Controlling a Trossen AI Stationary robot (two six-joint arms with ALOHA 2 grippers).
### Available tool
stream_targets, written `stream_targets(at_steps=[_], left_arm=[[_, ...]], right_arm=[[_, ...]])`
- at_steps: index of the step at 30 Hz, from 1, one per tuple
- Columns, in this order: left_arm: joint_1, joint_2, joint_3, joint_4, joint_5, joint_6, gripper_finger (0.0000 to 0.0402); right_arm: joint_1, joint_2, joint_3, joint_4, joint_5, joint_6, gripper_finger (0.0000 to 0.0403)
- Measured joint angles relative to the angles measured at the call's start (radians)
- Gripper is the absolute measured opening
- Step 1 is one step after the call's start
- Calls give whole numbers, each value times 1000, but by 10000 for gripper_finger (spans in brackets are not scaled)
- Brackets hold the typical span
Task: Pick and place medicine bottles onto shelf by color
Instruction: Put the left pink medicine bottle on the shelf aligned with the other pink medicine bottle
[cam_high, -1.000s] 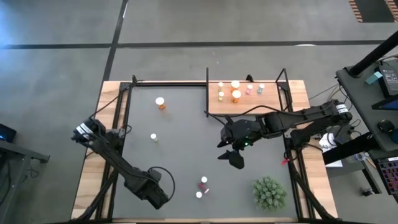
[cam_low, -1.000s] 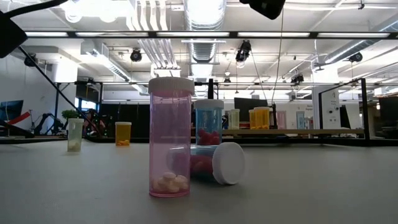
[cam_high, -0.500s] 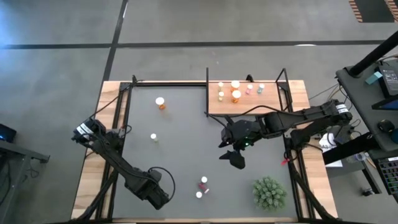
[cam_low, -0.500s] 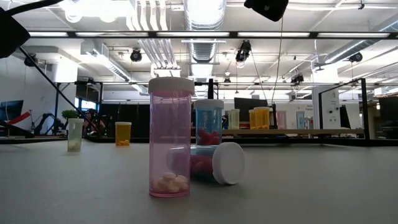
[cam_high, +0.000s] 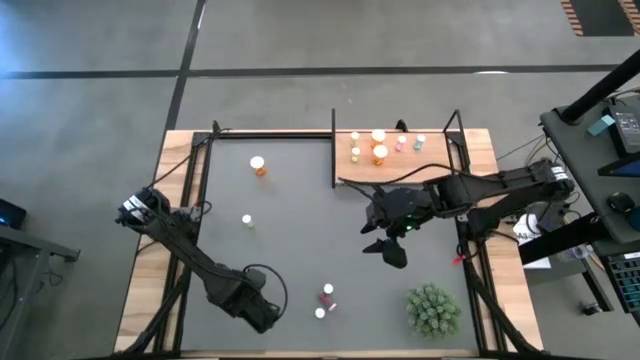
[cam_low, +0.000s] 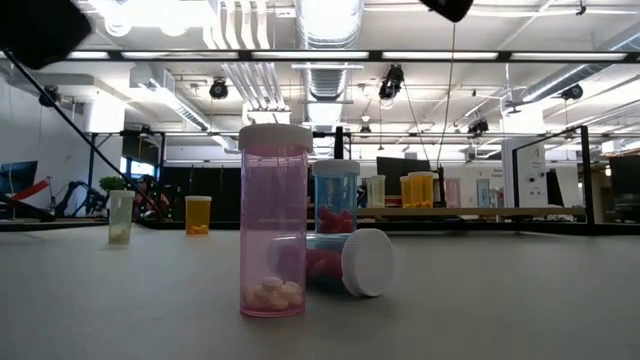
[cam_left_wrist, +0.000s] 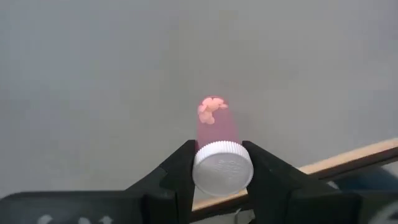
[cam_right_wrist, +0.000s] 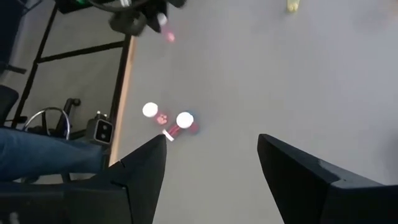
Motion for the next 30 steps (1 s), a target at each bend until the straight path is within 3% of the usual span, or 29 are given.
stream_targets(at_steps=[6,15,22,30], left_arm=[[147,0,29,-1,-71,151,101],[455,0,108,5,-179,578,101],[666,8,118,6,-189,916,101],[831,38,115,73,-189,1207,101]], right_arm=[[0,-74,0,-9,1,-25,242],[0,-123,-2,-56,45,-63,242],[0,-124,-3,-70,206,-136,242],[-1,-128,-3,-81,410,-137,242]])
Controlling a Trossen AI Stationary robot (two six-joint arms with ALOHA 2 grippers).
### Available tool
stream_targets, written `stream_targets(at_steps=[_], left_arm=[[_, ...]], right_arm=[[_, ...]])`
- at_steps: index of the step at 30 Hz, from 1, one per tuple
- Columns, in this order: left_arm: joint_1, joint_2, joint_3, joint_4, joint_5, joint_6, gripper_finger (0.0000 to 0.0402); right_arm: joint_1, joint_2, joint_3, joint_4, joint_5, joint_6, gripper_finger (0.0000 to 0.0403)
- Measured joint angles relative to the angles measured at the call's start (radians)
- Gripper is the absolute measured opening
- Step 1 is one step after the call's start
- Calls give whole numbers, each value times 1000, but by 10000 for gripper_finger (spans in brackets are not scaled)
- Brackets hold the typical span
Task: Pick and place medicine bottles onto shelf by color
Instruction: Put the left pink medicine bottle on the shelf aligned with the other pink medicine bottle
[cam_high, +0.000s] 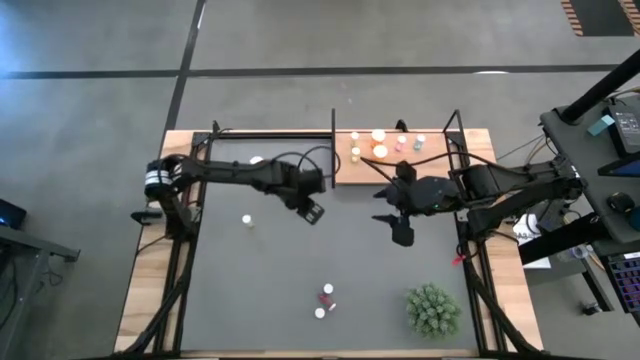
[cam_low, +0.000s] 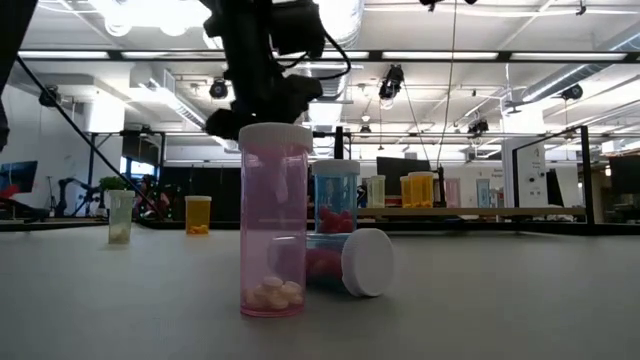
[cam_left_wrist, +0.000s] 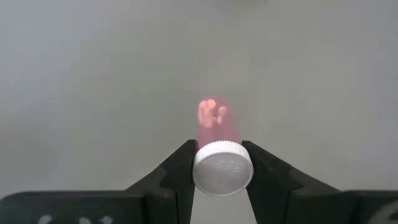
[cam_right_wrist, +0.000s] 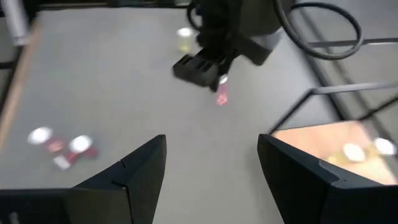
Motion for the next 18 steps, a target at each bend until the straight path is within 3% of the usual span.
stream_targets(at_steps=[6,18], left_arm=[[61,51,2,25,1,121,101],[76,155,48,-8,5,179,101]], right_arm=[[0,1,0,0,159,72,242],[-45,2,0,2,194,91,242]])
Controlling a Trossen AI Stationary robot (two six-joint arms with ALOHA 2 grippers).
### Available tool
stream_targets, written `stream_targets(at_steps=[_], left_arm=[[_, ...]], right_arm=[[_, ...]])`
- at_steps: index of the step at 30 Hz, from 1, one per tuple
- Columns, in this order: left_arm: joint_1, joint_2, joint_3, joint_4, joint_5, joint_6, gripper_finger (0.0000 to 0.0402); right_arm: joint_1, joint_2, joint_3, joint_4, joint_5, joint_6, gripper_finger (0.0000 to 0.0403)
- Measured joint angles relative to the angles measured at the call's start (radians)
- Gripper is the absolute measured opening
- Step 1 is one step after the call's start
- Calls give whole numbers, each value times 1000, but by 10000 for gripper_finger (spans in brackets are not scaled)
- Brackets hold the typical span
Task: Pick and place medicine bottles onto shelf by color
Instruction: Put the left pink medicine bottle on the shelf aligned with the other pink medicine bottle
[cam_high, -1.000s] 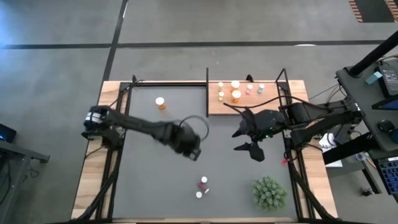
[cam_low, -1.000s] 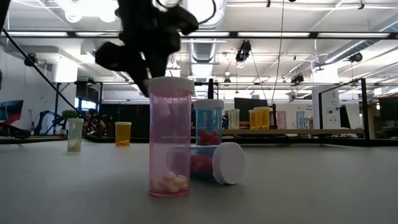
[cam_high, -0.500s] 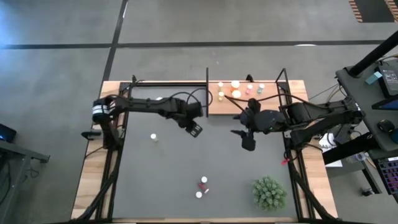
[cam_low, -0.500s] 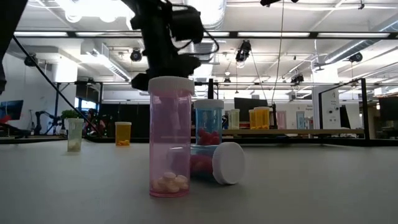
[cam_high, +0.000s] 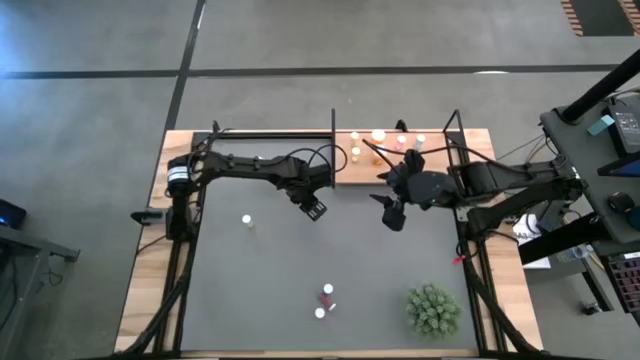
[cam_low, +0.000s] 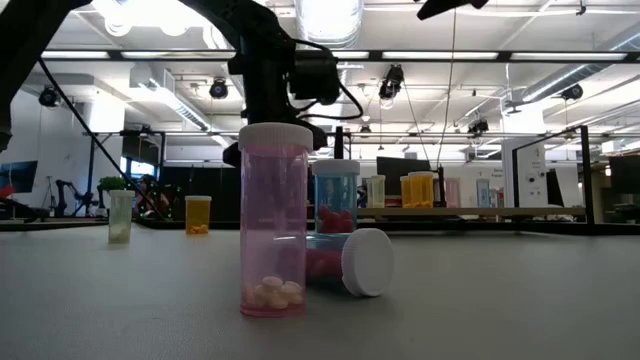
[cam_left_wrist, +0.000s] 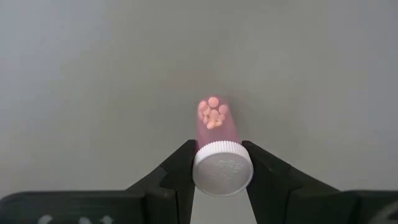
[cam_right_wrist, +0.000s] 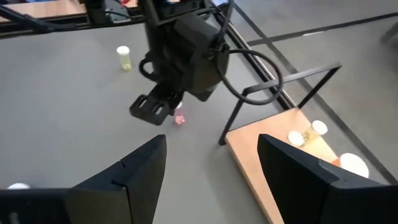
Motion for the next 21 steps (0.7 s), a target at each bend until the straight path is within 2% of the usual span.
stream_targets(at_steps=[12,21], left_arm=[[0,4,7,19,0,-3,104],[0,4,6,42,-1,-7,153]], right_arm=[[-63,0,0,-5,1,-50,242],[-63,0,0,-5,0,-82,242]])
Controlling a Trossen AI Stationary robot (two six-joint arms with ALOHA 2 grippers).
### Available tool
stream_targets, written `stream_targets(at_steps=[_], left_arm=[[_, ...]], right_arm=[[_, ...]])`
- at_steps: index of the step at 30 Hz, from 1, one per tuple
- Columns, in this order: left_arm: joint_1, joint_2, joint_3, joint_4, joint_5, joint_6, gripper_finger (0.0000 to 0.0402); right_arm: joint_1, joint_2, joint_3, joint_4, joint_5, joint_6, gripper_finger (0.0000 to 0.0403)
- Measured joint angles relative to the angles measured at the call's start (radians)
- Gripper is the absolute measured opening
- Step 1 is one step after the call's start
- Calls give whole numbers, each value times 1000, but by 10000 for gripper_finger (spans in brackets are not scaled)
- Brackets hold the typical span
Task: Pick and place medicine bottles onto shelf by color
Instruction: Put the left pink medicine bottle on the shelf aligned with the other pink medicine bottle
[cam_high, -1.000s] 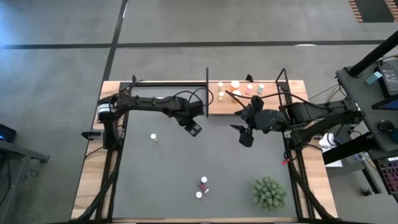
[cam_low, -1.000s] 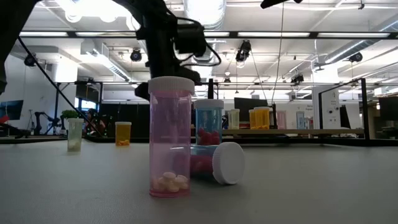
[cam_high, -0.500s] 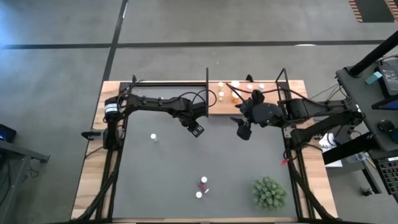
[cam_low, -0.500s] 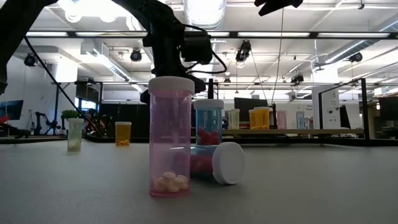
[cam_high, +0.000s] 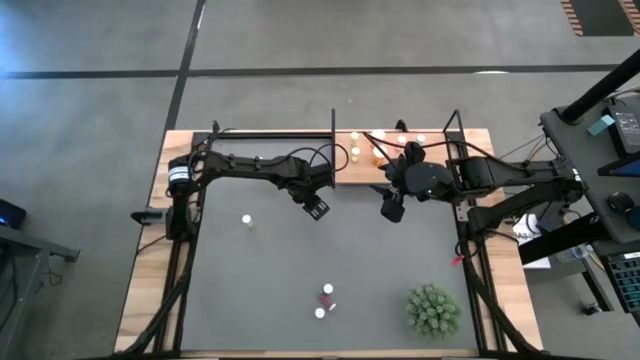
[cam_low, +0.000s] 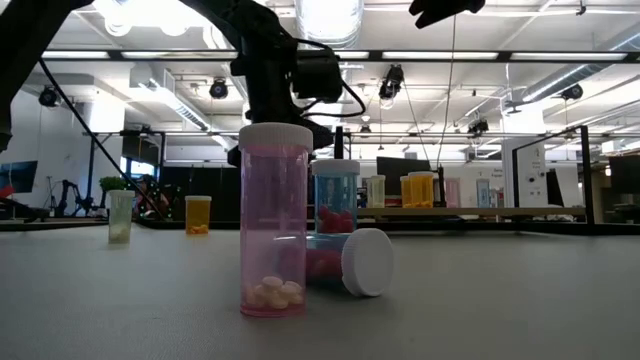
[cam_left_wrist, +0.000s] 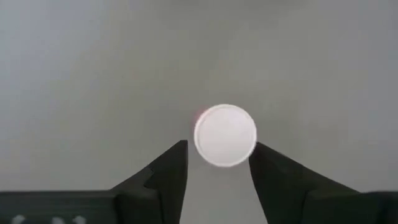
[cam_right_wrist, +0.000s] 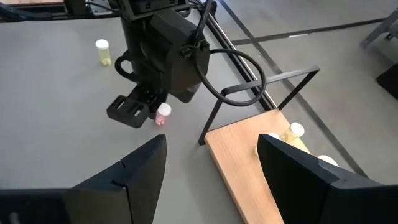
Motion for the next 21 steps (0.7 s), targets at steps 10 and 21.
stream_targets(at_steps=[10,21], left_arm=[[0,-26,7,-26,32,0,190],[0,-175,6,-192,36,-13,193]], right_arm=[[0,0,0,-2,-1,0,242],[0,7,0,32,1,-93,242]])
